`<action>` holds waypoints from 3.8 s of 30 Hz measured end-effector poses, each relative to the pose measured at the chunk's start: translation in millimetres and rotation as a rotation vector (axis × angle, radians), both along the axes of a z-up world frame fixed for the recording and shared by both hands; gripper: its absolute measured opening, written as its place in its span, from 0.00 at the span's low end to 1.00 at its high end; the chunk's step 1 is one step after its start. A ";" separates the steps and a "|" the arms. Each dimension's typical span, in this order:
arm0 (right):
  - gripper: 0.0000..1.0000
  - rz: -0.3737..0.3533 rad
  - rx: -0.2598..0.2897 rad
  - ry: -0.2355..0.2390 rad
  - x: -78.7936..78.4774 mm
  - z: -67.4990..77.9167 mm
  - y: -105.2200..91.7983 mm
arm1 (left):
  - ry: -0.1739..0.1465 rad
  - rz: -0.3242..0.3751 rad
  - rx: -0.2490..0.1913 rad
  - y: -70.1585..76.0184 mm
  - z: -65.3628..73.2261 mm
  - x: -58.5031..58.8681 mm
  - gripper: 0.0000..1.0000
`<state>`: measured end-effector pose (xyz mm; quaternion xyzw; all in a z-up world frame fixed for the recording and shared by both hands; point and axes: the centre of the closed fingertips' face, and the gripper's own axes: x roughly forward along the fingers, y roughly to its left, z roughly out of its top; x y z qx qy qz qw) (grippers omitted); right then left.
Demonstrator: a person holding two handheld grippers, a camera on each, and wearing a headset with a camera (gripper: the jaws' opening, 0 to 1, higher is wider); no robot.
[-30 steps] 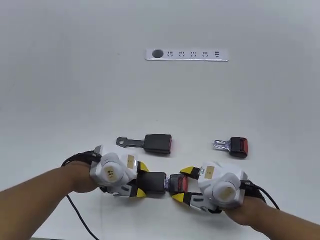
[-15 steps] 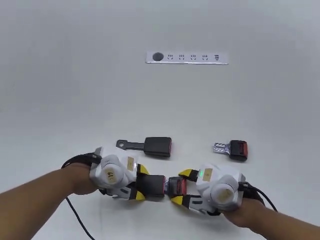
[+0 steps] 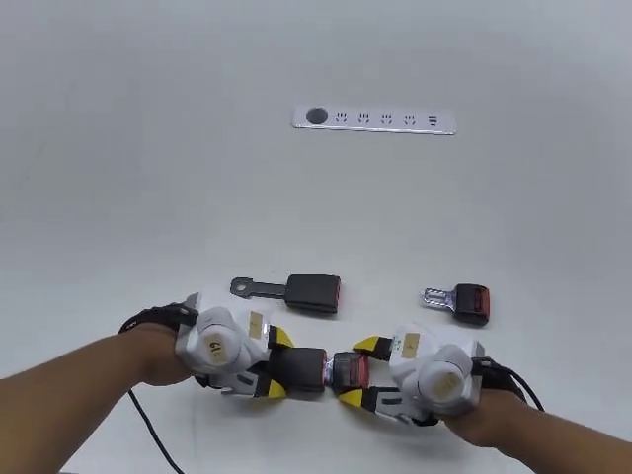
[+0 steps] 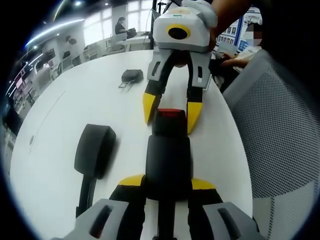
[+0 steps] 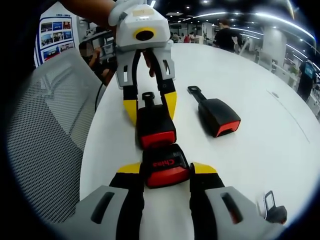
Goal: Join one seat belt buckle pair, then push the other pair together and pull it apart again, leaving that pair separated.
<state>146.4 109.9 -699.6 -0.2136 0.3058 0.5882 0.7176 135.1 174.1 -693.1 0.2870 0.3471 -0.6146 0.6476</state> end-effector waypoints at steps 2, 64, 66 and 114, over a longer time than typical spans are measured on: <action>0.33 0.014 -0.008 -0.004 -0.2 -1.5 0.1 | 0.000 -0.002 -0.007 0.2 0.0 0.1 0.33; 0.35 0.055 0.059 -0.079 -7.0 13.0 -6.4 | -0.016 -0.032 -0.026 -8.1 0.0 2.0 0.34; 0.35 0.038 0.053 -0.068 -7.3 13.5 -6.9 | -0.019 -0.031 -0.015 -7.7 -0.6 1.8 0.34; 0.72 -0.339 0.147 -0.097 83.7 83.0 -140.8 | -0.140 0.282 -0.168 5.6 97.0 95.5 0.75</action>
